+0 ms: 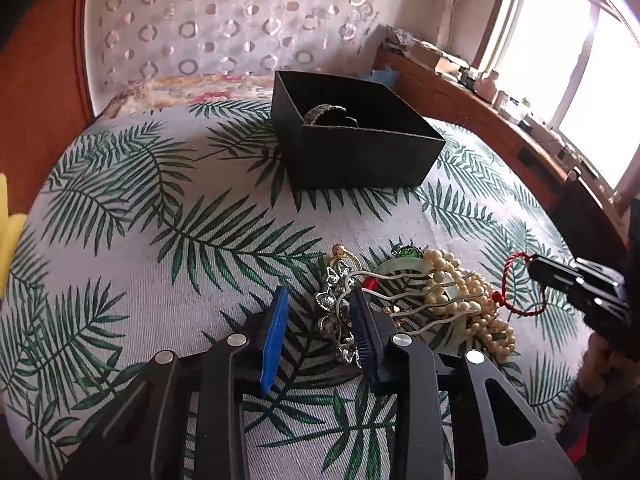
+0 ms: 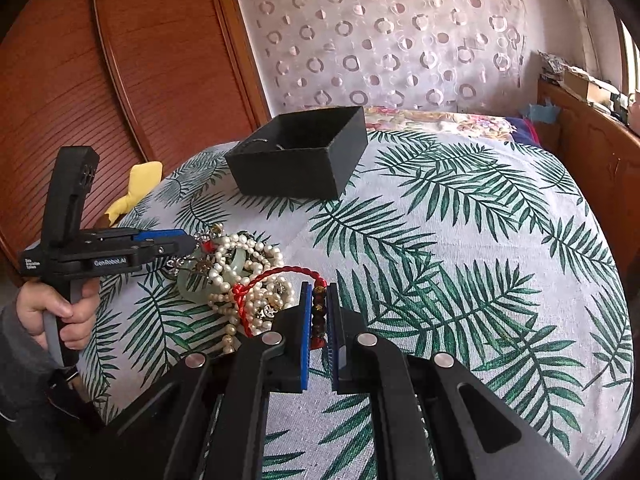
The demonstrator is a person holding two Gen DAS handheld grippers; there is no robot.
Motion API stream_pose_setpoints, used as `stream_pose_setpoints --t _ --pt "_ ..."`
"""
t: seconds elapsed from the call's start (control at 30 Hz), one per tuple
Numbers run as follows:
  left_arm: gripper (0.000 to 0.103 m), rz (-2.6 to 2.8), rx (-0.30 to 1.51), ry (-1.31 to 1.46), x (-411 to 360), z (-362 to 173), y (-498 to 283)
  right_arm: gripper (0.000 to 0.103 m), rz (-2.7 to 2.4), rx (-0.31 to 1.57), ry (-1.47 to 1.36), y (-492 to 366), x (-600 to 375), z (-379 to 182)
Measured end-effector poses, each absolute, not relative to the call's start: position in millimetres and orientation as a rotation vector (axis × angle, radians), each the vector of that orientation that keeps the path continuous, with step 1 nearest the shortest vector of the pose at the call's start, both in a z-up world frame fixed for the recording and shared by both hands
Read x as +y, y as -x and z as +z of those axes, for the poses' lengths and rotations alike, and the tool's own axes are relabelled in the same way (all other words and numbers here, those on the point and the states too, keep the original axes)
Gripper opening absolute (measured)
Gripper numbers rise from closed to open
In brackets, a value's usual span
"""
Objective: Organize jewelry
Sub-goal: 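Grasp the silver hair ornament with the left tool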
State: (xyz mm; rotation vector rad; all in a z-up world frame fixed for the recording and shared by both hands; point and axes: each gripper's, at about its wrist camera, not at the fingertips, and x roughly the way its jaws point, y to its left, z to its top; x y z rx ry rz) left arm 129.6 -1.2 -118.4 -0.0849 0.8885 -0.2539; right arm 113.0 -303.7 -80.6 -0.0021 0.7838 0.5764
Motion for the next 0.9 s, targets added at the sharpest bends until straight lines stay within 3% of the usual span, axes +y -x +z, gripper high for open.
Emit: stream_pose_setpoints --t 0.1,0.2,0.33,0.9 --pt "0.03 -0.248 0.886 0.058 -4.8 -118.8 -129.7 0.008 0.579 0.778 0.001 -112.7 -302.8 -78.1" --pt "0.018 -0.271 0.883 0.056 -6.3 -119.2 -128.8 0.008 0.582 0.776 0.002 -111.4 -301.9 -76.7" --pt "0.014 -0.26 0.863 0.039 -2.9 -116.2 -122.9 0.008 0.586 0.777 0.006 -110.5 -301.3 -76.7" --pt "0.01 -0.175 0.77 -0.015 19.4 -91.8 -110.5 0.008 0.592 0.768 0.016 -111.5 -294.7 -71.9"
